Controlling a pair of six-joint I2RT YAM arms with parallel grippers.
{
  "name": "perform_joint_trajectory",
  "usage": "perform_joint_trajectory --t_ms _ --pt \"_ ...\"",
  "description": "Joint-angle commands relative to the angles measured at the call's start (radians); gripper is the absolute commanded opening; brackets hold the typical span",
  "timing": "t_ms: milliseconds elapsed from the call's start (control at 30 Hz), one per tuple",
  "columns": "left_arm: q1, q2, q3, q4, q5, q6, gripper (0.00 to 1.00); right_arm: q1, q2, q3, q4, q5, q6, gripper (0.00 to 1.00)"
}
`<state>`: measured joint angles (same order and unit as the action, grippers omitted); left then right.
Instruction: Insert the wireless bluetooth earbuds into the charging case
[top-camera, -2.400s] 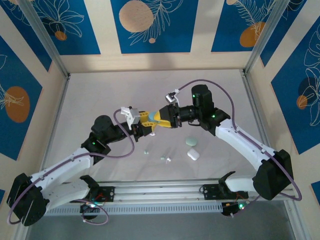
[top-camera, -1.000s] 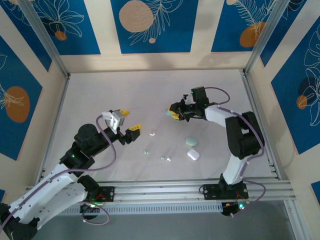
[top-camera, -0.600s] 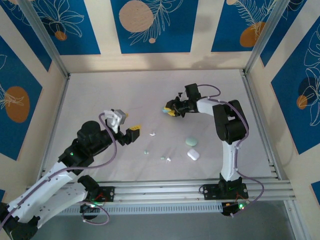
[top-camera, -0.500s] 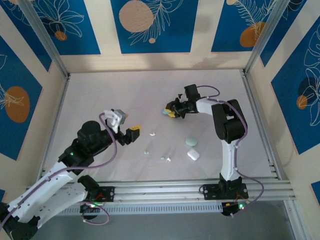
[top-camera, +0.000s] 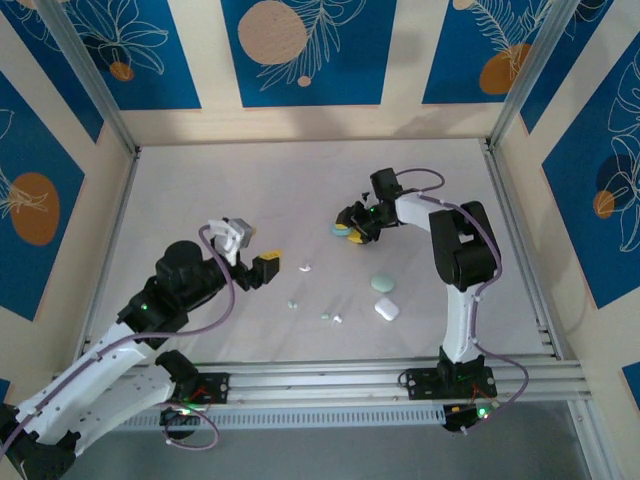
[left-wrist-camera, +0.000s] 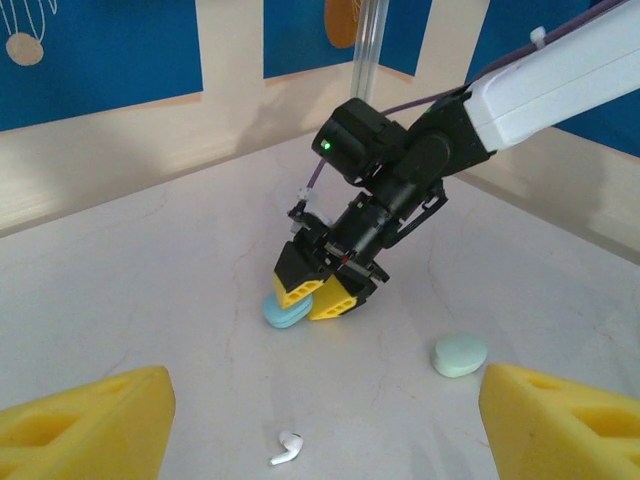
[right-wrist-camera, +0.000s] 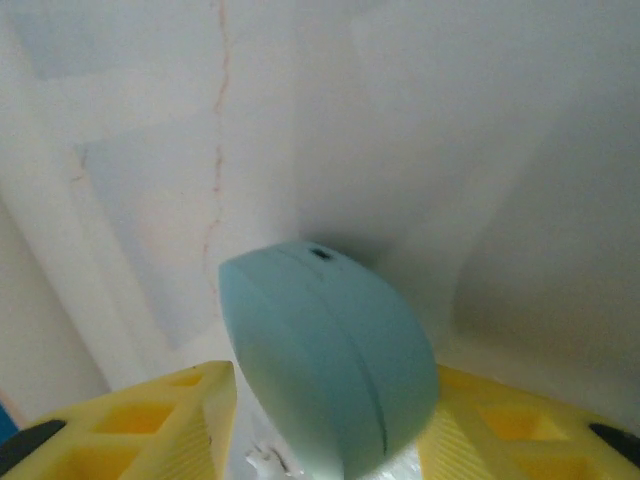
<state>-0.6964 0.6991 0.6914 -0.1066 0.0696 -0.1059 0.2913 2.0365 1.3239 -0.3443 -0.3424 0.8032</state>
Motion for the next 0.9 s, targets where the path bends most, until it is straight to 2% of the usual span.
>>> perform_joint_trajectory --t_ms 0,233,367,600,700,767,867 --pt "-0.004 0.002 0.035 0.007 0.005 -0.022 0.79 -0.009 -0.094 -0.015 -0.118 0.073 -0.067 0.51" --pt "-0.005 0.011 0.045 -0.003 0.017 -0.041 0.80 -0.013 -0.345 -0.126 -0.217 0.184 -0.166 0.53" --pt "-0.004 0.014 0.048 -0.021 0.000 -0.062 0.80 -0.050 -0.573 -0.325 -0.220 0.215 -0.147 0.53" --pt "-0.004 0.029 0.034 0.016 0.023 -0.069 0.81 -0.133 -0.921 -0.648 -0.249 0.176 -0.112 0.53" --pt "-0.003 0.043 0.037 0.031 0.029 -0.071 0.80 -0.126 -0.993 -0.712 -0.264 0.173 -0.123 0.54" --pt "-0.004 0.053 0.039 0.045 0.038 -0.078 0.81 -0.128 -0.988 -0.729 -0.276 0.160 -0.116 0.55" --pt "-0.003 0.066 0.039 0.065 0.051 -0.093 0.80 -0.122 -0.941 -0.748 -0.228 0.050 -0.127 0.55"
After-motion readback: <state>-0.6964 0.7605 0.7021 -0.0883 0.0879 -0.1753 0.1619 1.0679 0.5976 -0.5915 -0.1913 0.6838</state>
